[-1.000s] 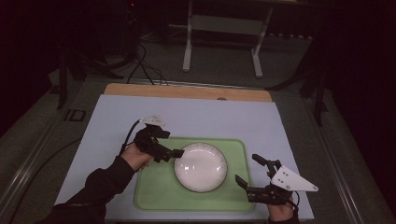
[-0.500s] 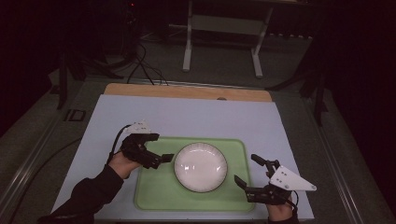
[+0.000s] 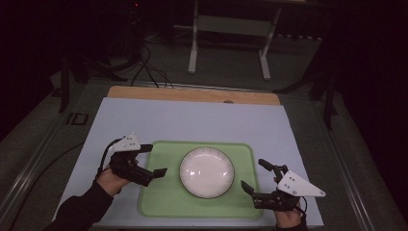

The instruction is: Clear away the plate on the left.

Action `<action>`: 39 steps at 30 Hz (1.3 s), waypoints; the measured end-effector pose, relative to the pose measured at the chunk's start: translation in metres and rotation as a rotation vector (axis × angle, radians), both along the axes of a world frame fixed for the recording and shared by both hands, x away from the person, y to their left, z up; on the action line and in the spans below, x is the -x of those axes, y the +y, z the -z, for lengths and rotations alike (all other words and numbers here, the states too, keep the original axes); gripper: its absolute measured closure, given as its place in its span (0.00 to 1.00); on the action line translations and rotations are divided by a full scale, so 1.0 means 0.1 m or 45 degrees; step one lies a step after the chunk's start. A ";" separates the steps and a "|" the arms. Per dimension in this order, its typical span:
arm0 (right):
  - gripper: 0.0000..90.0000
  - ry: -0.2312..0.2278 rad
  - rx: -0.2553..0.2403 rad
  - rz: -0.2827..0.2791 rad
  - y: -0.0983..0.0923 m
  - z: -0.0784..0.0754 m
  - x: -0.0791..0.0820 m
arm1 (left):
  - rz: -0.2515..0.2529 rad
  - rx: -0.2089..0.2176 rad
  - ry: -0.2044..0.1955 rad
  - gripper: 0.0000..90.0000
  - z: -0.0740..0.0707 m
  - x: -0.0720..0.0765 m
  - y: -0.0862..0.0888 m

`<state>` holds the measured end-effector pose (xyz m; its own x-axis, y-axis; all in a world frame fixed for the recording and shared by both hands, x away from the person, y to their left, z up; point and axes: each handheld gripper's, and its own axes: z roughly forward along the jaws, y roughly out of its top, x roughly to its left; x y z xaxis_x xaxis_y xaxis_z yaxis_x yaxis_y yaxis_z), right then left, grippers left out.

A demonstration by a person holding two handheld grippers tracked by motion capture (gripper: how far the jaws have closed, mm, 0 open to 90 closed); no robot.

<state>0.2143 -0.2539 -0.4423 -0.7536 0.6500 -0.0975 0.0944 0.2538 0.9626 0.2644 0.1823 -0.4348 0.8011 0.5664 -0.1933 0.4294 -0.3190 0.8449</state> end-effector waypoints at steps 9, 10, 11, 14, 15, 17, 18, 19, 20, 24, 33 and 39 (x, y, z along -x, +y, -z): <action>0.16 0.001 0.005 -0.002 0.01 0.01 -0.01 | -0.005 0.019 -0.036 0.00 0.02 0.13 0.10; 0.16 0.001 0.005 -0.002 0.01 0.01 -0.01 | -0.009 0.023 -0.032 0.00 0.06 0.15 0.12; 0.16 0.000 0.004 -0.002 0.01 0.01 -0.01 | -0.010 0.027 -0.033 0.00 0.07 0.17 0.13; 0.16 0.001 0.006 -0.001 0.01 0.01 -0.01 | -0.017 0.026 -0.044 0.00 0.12 0.20 0.16; 0.16 0.000 0.007 -0.001 0.01 0.00 -0.01 | -0.019 0.026 -0.050 0.00 0.14 0.22 0.17; 0.16 0.000 0.008 -0.002 0.01 0.01 -0.01 | -0.017 0.016 -0.051 0.00 0.16 0.24 0.19; 0.16 -0.001 0.009 -0.002 0.02 0.01 -0.01 | -0.012 0.021 -0.054 0.00 0.17 0.25 0.21; 0.16 -0.001 0.009 -0.002 0.02 0.00 -0.01 | 0.000 0.021 -0.052 0.00 0.18 0.26 0.22; 0.16 -0.002 0.010 -0.002 0.02 0.00 0.00 | 0.007 0.017 -0.055 0.00 0.20 0.27 0.24; 0.16 -0.003 0.010 -0.003 0.02 0.00 0.00 | -0.002 0.025 -0.061 0.00 0.29 0.30 0.28; 0.16 0.005 0.009 -0.005 0.02 0.01 -0.01 | -0.056 0.028 -0.065 0.00 0.43 0.35 0.36; 0.16 0.009 0.009 -0.006 0.02 0.02 -0.02 | -0.092 0.042 -0.082 0.00 0.50 0.35 0.43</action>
